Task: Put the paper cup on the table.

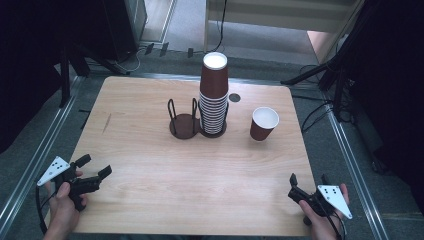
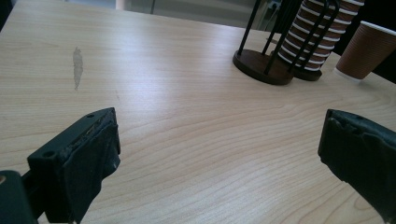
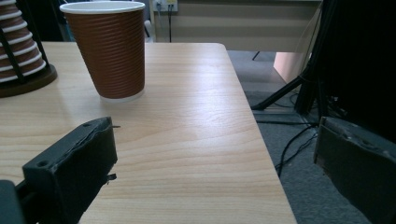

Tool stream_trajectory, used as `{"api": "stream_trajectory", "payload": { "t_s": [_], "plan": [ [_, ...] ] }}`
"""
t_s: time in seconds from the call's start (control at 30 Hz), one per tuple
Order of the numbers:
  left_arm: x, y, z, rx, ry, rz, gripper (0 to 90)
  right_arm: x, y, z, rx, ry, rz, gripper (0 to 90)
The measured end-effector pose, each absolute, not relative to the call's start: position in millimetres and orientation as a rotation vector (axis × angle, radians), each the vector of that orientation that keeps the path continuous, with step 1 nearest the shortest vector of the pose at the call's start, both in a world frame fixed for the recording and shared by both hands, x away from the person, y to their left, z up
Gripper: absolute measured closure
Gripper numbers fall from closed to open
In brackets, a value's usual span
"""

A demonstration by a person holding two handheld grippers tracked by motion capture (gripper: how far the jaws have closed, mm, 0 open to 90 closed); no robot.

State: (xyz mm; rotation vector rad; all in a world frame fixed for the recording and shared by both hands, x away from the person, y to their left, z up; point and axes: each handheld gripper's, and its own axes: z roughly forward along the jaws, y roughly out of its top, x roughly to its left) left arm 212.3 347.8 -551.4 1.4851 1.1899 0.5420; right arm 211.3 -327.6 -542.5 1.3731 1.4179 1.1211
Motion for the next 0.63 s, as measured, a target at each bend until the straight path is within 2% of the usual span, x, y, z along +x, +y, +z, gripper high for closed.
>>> {"api": "stream_trajectory", "payload": {
  "t_s": [0.33,0.63],
  "plan": [
    [213.2,347.1,-551.5,1.489,1.19,0.539,0.0,205.7,-323.3,-548.3,1.244,1.391,1.16,0.7],
    [216.1,346.6,-551.4,1.495,1.192,0.538,0.0,207.8,-319.3,-547.5,1.293,1.401,1.134,2.8]
  ]
}}
